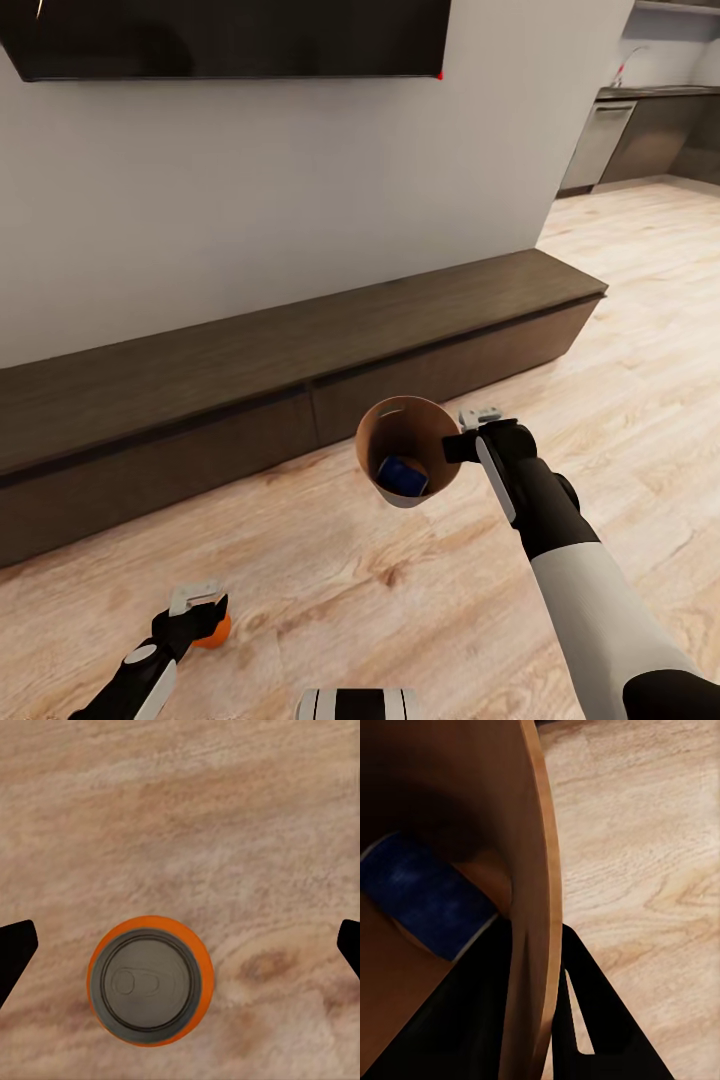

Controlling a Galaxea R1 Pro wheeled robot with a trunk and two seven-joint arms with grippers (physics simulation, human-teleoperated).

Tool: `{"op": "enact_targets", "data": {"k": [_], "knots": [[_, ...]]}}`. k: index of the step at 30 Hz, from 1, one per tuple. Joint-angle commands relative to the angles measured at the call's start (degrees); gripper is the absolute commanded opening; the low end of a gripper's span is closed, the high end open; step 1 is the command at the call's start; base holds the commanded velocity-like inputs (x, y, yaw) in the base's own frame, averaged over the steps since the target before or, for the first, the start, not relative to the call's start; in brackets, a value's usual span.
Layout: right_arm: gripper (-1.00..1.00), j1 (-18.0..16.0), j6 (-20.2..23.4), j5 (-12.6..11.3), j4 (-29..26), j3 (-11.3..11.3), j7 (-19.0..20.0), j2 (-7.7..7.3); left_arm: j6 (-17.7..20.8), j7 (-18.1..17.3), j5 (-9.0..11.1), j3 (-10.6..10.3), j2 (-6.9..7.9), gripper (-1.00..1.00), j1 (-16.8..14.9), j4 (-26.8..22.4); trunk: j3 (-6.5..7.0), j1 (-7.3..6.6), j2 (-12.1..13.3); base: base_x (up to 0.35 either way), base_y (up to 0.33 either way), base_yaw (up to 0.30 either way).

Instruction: Put the three can of soda from the living room inside the tash can in the kitchen.

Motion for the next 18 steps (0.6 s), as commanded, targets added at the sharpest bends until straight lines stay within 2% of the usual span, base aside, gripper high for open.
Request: {"op": "enact_targets", "data": {"k": [1,18], "knots": [[-1.0,0.0,0.0,-0.7,0.0,0.0,0.2,0.01,0.0,0.0,0.0,0.0,0.01,1.0,0.0,0.0,-0.08,-0.01,0.0,0.0,0.0,0.0],[-1.0,0.0,0.0,-0.8,0.0,0.0,0.2,0.01,0.0,0.0,0.0,0.0,0.0,1.0,0.0,0.0,-1.44,-0.01,0.0,0.0,0.0,0.0]]}}
